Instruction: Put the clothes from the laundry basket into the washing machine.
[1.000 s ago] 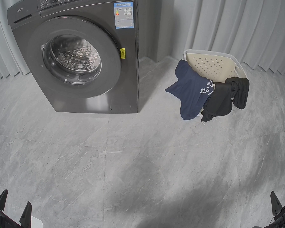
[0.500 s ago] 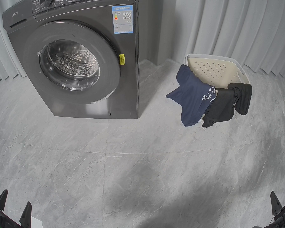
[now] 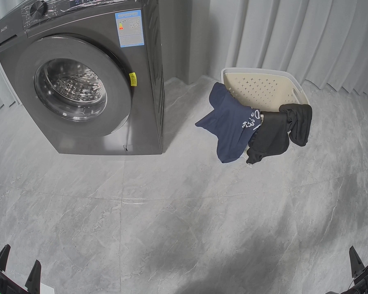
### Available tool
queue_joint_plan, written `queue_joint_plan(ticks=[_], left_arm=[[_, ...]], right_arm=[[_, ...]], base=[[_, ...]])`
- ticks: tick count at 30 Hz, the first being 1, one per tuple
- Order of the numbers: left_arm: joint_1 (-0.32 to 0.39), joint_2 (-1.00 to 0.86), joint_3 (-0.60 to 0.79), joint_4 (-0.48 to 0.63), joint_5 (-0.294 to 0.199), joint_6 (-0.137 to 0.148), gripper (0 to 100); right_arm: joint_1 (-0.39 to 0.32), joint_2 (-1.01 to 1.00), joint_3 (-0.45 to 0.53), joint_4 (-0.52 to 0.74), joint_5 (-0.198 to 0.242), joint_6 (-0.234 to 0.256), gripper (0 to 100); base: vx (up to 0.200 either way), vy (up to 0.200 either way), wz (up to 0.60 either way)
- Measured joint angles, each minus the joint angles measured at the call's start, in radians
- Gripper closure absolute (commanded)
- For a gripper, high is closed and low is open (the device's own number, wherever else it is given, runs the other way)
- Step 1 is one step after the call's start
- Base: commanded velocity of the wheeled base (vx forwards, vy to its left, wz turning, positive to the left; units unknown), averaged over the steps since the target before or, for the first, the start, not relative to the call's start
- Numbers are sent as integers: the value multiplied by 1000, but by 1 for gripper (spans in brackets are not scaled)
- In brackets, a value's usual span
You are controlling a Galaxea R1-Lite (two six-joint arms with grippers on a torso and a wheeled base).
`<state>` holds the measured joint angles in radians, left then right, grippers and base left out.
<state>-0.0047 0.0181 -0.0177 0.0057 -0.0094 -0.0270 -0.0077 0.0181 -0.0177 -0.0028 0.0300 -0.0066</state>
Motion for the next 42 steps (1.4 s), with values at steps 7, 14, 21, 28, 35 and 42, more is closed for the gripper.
queue_joint_plan(ticks=[7, 14, 21, 28, 35, 42], left_arm=[[-1, 0, 0, 0, 1, 1, 0], [0, 0, 0, 0, 0, 0, 0], [0, 0, 0, 0, 1, -1, 0], [0, 0, 0, 0, 4, -4, 0], [0, 0, 0, 0, 5, -3, 0], [0, 0, 0, 0, 5, -4, 0]], right_arm=[[0, 0, 0, 0, 0, 0, 0], [0, 0, 0, 0, 0, 0, 0], [0, 0, 0, 0, 0, -1, 0], [1, 0, 0, 1, 0, 0, 0], [1, 0, 0, 0, 0, 0, 0], [1, 0, 0, 0, 0, -1, 0]], base=[[0, -200, 0], [0, -200, 0], [0, -200, 0], [0, 0, 0], [143, 0, 0], [200, 0, 0]])
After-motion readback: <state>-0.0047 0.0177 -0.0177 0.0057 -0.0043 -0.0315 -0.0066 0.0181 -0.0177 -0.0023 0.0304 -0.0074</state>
